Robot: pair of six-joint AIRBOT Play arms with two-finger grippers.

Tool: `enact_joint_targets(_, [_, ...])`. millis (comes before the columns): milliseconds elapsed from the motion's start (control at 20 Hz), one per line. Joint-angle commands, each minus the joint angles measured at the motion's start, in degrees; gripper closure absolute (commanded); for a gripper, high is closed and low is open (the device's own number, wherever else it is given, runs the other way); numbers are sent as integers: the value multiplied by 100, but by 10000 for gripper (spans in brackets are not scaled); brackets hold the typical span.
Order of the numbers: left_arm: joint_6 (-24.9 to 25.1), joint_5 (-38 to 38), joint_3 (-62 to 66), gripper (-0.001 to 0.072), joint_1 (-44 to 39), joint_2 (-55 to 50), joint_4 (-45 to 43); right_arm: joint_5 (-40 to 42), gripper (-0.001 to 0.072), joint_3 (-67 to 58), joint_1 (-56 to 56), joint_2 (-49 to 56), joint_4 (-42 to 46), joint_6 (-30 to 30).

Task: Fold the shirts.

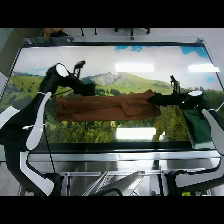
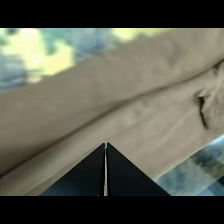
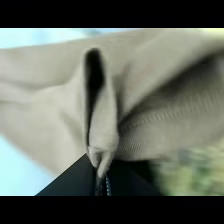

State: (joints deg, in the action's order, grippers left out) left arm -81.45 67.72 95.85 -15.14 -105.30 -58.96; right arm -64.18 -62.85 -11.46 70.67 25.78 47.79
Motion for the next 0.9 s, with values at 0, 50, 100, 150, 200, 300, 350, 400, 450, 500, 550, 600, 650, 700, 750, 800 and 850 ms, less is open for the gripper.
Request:
enact_joint_targets(0, [20,-1239,-540,689,-837,-284,723,-1005,697,-472,-4,-793,-138,476])
enact_joint_targets(50, [17,-1436,-487,689,-1123,-522,874,-1246,697,-634,-13,-1029,-136,625])
enact_joint_targets(100, [11,-1515,-334,688,-1414,-800,999,-1427,697,-778,-31,-1204,-140,754])
enact_joint_targets(150, [-11,-1523,-109,688,-1668,-1071,1097,-1617,697,-942,-76,-1355,-138,892])
enact_joint_targets(200, [-72,-1521,133,689,-1895,-1322,1134,-1792,697,-1102,-162,-1462,-136,988])
enact_joint_targets(300, [-302,-1384,710,688,-2269,-1746,1309,-2061,697,-1362,-417,-1611,-136,1099])
enact_joint_targets(350, [-308,-1303,968,689,-2393,-1867,1464,-2168,697,-1436,-557,-1641,-136,1139])
enact_joint_targets(400, [-310,-1233,1224,689,-2498,-1947,1585,-2262,697,-1460,-680,-1650,-136,1211])
enact_joint_targets(450, [-317,-1213,1436,689,-2564,-1971,1637,-2374,697,-1458,-772,-1635,-111,1211])
enact_joint_targets(500, [-337,-1119,1674,689,-2590,-1971,1703,-2439,697,-1458,-791,-1606,4,1263])
enact_joint_targets(550, [-361,-857,1965,689,-2568,-1961,1696,-2468,697,-1456,-774,-1567,101,1314])
enact_joint_targets(600, [-361,-516,2232,689,-2503,-1934,1705,-2481,697,-1451,-743,-1521,127,1314])
enact_joint_targets(650, [-365,-170,2406,689,-2376,-1836,1707,-2476,697,-1447,-702,-1473,125,1316])
enact_joint_targets(700, [-361,160,2457,689,-2184,-1620,1707,-2465,697,-1447,-651,-1412,118,1318])
enact_joint_targets(750, [-317,424,2334,689,-1939,-1290,1707,-2430,697,-1445,-562,-1344,114,1327])
enact_joint_targets(800, [-208,577,2118,689,-1661,-896,1709,-2347,697,-1445,-422,-1281,114,1375])
enact_joint_targets(850, [-133,721,1893,689,-1327,-450,1709,-2184,697,-1445,-186,-1222,107,1375])
